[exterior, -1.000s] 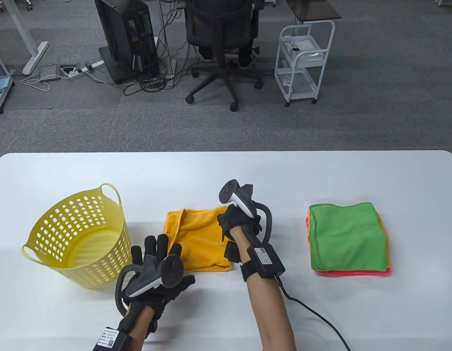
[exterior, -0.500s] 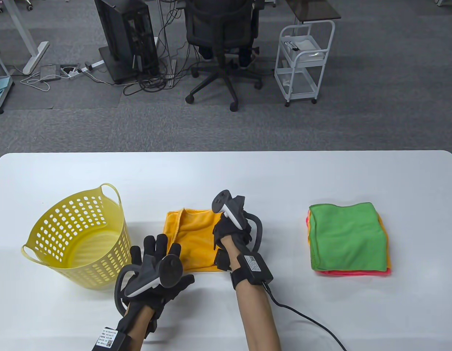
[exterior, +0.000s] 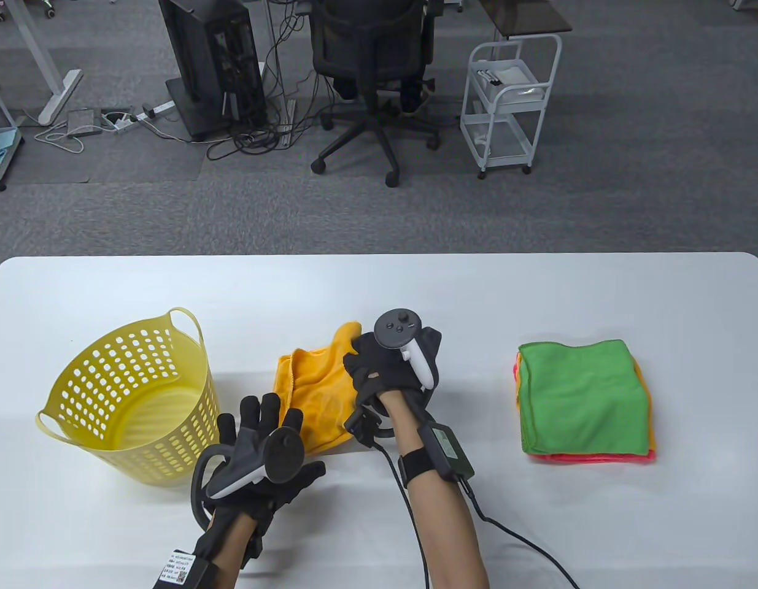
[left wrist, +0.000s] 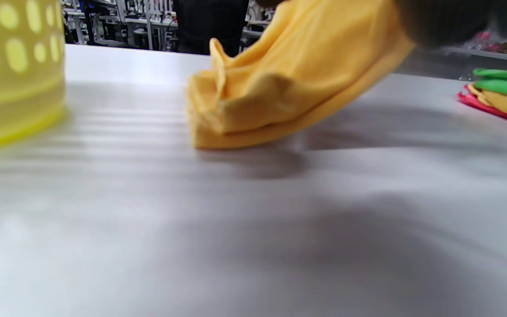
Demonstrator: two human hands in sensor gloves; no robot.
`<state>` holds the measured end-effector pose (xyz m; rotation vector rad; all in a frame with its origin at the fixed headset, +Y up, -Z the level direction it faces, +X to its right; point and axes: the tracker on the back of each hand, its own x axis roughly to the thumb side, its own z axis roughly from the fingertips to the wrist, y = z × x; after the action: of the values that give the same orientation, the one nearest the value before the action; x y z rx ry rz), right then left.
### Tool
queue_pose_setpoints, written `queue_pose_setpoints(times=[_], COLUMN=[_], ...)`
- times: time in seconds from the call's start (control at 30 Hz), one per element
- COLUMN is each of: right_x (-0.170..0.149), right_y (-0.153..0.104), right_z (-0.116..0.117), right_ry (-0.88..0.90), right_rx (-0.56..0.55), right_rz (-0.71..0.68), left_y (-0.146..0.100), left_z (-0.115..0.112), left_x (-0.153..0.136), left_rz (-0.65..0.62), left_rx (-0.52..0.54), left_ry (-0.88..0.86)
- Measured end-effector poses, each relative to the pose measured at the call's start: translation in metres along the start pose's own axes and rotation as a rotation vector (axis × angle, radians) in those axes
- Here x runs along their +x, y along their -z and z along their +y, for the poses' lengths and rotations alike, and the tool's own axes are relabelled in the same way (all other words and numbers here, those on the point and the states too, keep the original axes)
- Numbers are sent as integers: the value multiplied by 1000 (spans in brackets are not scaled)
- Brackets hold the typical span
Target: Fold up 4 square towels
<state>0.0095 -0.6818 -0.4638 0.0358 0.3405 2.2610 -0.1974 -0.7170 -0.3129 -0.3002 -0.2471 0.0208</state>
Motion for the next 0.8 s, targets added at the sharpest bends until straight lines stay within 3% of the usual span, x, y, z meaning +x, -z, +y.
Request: queue_pose_setpoints(times=[0.2, 0.43, 0.57, 0.8], right_x=[22, -16, -44, -79], right_y=[-30, -68, -79, -90], right_z=[-77, -181, -218, -257], right_ry=[-83, -80, -49, -10], right_rx=[-20, -113, -128, -148], right_rz=[-50, 52, 104, 121], left_y=[0, 0, 1, 2], left_z=[0, 0, -1, -3], left_x=[-1, -1, 0, 1], left_rz=[2, -1, -1, -1], left_rx=[-2, -2, -7, -23], left_ry=[-6, 2, 5, 9])
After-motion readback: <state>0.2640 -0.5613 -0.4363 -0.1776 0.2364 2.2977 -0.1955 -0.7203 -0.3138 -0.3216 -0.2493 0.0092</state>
